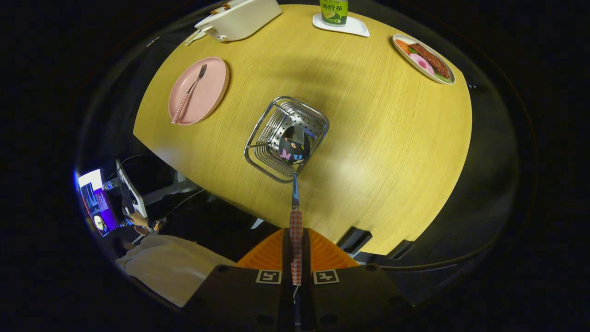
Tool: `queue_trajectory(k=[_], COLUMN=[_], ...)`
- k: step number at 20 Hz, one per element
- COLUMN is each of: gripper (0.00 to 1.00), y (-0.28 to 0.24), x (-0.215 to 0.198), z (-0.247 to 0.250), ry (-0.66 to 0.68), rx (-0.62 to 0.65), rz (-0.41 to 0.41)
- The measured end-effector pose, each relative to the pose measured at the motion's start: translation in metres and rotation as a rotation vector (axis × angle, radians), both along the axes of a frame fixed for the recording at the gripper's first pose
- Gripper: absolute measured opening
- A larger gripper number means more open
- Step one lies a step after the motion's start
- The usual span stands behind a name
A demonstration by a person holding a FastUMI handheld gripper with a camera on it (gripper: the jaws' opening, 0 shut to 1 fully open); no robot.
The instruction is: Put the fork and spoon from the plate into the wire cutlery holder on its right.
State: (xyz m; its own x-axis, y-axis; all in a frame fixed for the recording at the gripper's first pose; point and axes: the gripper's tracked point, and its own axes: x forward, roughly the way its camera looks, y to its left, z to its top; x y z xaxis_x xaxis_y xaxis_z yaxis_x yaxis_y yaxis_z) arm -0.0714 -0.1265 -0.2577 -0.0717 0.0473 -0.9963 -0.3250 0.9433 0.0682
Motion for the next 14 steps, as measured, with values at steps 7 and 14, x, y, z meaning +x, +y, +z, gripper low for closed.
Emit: queue_trajectory(k=[7,14], gripper=[0.11,0.14], y=[0.007,0.012], x=[0.009,0.025], z=[-0.01,-0.017], ry=[0.129,0.171], rx=[-0.035,-0.059], rz=[0.01,0.006])
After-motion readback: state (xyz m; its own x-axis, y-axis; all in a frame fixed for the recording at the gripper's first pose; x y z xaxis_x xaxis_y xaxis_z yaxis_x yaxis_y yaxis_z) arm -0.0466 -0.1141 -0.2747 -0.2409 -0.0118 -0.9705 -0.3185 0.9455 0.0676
